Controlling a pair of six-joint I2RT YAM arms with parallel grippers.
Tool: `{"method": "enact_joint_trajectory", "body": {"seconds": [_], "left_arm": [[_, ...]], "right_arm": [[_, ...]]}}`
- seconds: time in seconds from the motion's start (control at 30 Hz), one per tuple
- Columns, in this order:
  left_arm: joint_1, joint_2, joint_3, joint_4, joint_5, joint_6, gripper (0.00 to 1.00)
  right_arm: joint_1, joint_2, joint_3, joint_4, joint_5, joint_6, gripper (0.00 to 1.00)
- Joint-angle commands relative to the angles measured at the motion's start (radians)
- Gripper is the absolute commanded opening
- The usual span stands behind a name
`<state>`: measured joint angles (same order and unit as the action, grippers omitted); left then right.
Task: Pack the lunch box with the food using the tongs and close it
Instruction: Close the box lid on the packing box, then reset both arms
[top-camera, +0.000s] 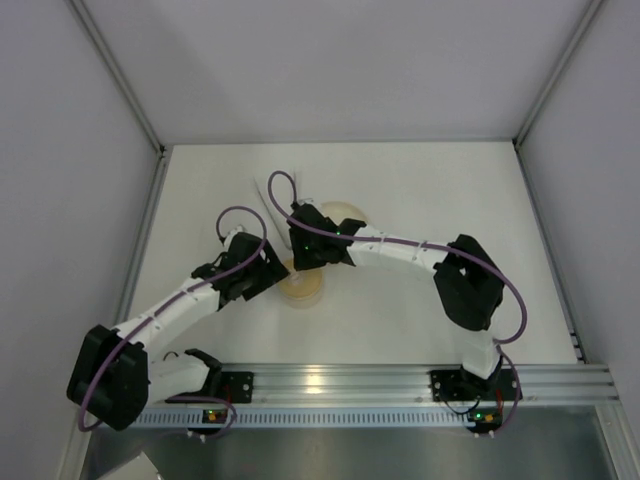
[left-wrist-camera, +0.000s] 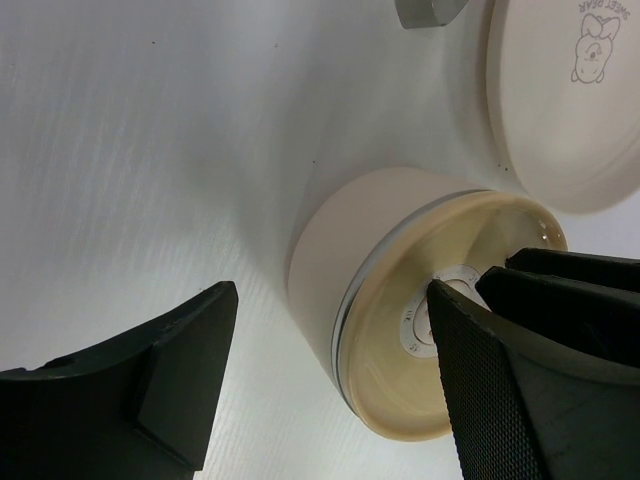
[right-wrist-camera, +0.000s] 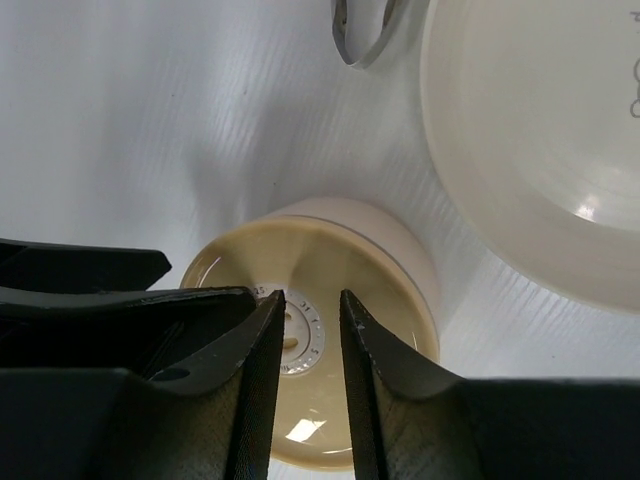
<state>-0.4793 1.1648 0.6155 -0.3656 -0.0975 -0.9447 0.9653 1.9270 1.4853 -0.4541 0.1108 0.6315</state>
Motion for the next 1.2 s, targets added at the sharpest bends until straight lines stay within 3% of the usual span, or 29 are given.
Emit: {"method": "enact_joint_trajectory", "body": {"seconds": [0.0,0.23,0.43,0.57,0.63,0.73,0.87,1.17], "left_arm": [[-0.001,-0.007,-0.036,-0.216,-0.068,0.047,0.81],[-0.001,-0.082,0.130,-0.318,-0.128,0.092,0.82],[-0.001,-0.057,0.490,-0.412,-0.141,0.233,0.92],[-0.002,-0.036,0.673,-0.353,-0.055,0.355,0.98],[-0.002,-0.037,0.711,-0.325,-0.032,0.400,0.99],[-0.002,-0.030,0.776,-0.280,0.001,0.477,0.99],[-0.002,-0.011,0.831,-0.260,-0.007,0.549,0.99],[-0.002,-0.021,0.834,-0.228,-0.028,0.613,0.99]], "right_arm": [[-0.010,-0.068,-0.026,-0.057,0.024,-0.013,0.29],[-0.022,-0.212,0.029,-0.078,0.069,-0.038,0.30],[-0.086,-0.393,0.043,-0.100,0.147,-0.073,0.37],[-0.108,-0.552,0.023,-0.135,0.275,-0.101,0.59],[-0.112,-0.615,-0.002,-0.149,0.337,-0.130,0.79],[-0.111,-0.752,-0.043,-0.167,0.484,-0.156,0.99],[-0.111,-0.943,-0.088,-0.153,0.611,-0.213,0.99],[-0.111,-1.068,-0.126,-0.164,0.713,-0.236,0.99]]}}
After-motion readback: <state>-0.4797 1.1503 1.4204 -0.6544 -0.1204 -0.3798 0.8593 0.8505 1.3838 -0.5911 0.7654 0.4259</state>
